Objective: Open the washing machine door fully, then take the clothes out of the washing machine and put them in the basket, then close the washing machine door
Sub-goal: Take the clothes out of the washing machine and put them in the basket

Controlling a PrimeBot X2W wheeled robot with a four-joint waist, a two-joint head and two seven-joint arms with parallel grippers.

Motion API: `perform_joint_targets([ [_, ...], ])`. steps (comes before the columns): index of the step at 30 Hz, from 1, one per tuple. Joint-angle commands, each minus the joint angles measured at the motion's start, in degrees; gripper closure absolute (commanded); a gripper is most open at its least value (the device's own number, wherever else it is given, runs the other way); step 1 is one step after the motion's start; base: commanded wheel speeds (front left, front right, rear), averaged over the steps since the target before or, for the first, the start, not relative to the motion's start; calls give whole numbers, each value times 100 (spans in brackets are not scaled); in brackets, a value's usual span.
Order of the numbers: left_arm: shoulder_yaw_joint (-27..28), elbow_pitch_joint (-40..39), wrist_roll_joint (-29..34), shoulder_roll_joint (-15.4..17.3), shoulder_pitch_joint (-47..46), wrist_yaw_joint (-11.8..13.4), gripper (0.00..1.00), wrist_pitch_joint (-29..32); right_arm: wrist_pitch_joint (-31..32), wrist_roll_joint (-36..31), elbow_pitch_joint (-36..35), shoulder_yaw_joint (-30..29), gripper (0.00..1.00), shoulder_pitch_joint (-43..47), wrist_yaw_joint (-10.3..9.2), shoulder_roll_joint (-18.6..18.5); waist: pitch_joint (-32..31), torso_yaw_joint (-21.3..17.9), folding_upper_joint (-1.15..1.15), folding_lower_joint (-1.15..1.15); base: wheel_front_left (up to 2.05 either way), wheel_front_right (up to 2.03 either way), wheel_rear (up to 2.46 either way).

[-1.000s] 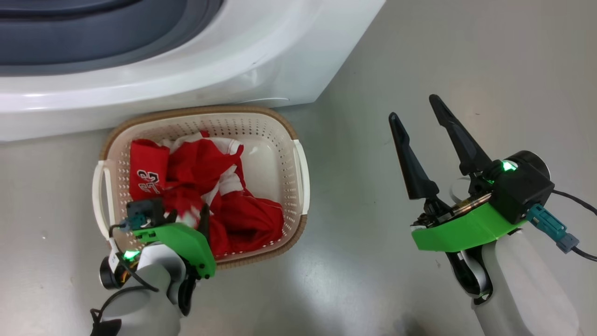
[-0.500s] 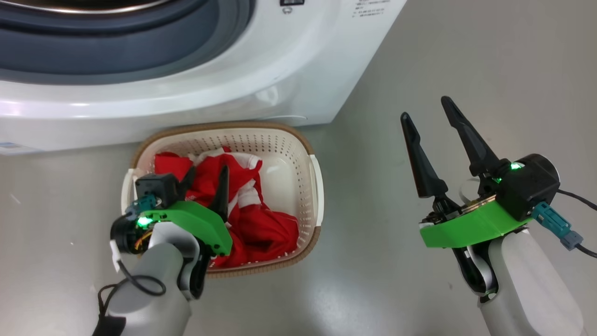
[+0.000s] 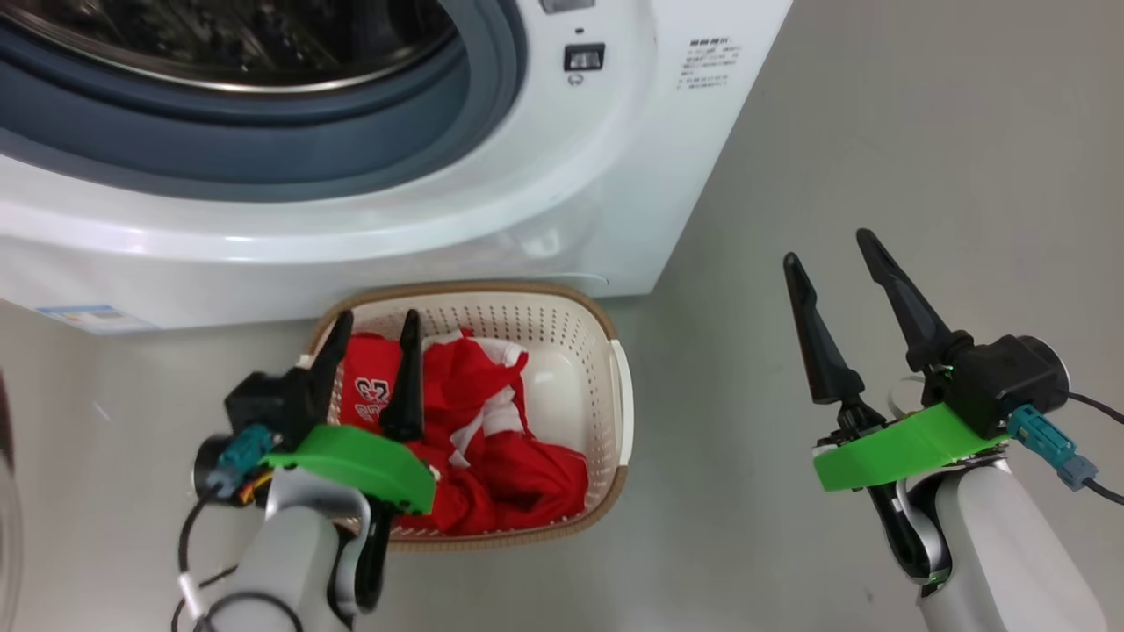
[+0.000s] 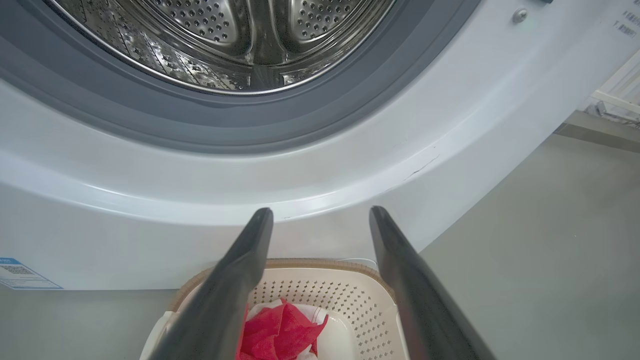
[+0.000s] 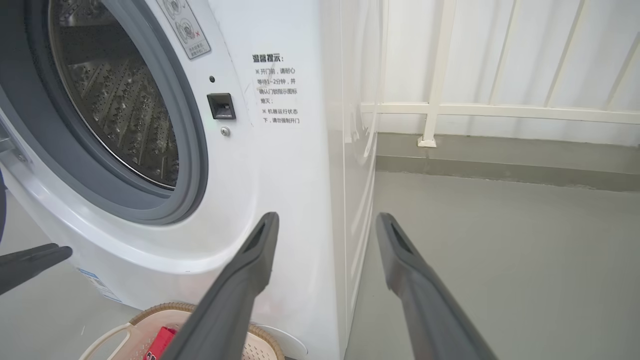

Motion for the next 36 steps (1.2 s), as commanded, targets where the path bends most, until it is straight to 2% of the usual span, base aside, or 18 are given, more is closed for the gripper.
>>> perform_joint_targets([
  [1, 233, -230, 96, 78, 177, 3, 0, -69, -36, -106, -113, 69, 0, 95, 25, 13, -229, 106, 0, 0, 0, 0, 0],
  [16, 765, -1360, 540, 25, 1146, -107, 0, -70, -36, -265, -80, -223, 0, 505, 25, 13, -1071, 67, 0, 0, 0, 0, 0],
  [26, 1010, -2307, 765, 21, 1699, 7, 0, -70, -36, -360, -253, -435, 0, 857, 25, 13, -1547, -1, 0, 0, 0, 0, 0],
  [36, 1216, -2922, 1003, 21, 2169, 148, 0, -70, -36, -347, -385, -507, 0, 1149, 25, 13, -1832, -21, 0, 0, 0, 0, 0],
])
